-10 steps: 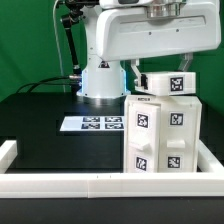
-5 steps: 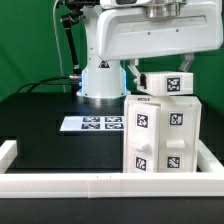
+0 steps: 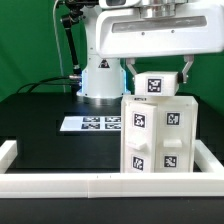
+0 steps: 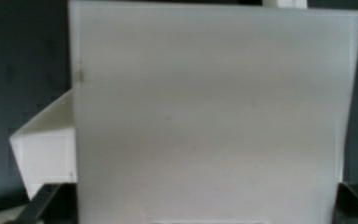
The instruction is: Assemble cabinet
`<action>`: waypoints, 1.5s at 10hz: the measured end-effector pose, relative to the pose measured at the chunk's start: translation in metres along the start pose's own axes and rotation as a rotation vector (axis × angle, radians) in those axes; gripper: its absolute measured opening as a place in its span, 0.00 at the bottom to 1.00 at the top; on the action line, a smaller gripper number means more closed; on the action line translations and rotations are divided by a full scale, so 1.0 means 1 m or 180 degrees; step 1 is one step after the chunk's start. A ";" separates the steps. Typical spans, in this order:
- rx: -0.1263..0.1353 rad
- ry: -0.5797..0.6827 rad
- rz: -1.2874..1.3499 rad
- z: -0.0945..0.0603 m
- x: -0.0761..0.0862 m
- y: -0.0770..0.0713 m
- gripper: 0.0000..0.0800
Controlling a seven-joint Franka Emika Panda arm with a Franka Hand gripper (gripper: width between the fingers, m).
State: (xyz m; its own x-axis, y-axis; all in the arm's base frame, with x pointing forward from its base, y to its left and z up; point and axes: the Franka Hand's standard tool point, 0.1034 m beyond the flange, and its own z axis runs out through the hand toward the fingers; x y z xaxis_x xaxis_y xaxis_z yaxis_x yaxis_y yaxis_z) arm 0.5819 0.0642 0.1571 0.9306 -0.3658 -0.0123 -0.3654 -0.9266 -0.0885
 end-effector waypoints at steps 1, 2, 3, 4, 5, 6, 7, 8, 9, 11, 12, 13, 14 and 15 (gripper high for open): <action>0.0025 0.0020 0.0248 0.000 0.001 0.000 0.70; 0.0048 0.0065 0.0475 0.000 0.002 -0.001 0.70; 0.0062 0.0091 0.0705 0.000 0.002 -0.003 0.70; 0.0071 0.0108 0.0783 0.001 0.003 -0.004 0.70; 0.0092 0.0120 0.1075 0.001 0.003 -0.006 0.70; 0.0104 0.0113 0.1289 0.001 0.002 -0.007 0.70; 0.0111 0.0107 0.1536 0.001 0.002 -0.007 0.70; 0.0117 0.0101 0.1792 0.001 0.002 -0.008 0.70; 0.0123 0.0096 0.1952 0.001 0.001 -0.009 0.70; 0.0204 0.0058 0.2541 0.001 0.002 -0.009 0.70; 0.0230 0.0030 0.2898 0.001 0.001 -0.011 0.70; 0.0231 0.0018 0.3115 0.002 -0.001 -0.015 0.70; 0.0261 -0.0017 0.3384 0.002 -0.002 -0.018 0.70; 0.0310 -0.0055 0.3672 0.002 -0.003 -0.020 0.70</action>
Offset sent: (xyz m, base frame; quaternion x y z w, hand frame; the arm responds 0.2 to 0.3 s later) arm -0.0048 0.0009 -0.0045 0.0047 0.0147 0.1395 0.9901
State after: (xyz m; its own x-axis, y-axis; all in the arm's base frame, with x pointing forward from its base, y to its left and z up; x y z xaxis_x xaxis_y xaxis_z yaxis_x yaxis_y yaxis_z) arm 0.5868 0.0837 0.1566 0.0455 -0.9877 -0.1494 -0.9952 -0.0319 -0.0922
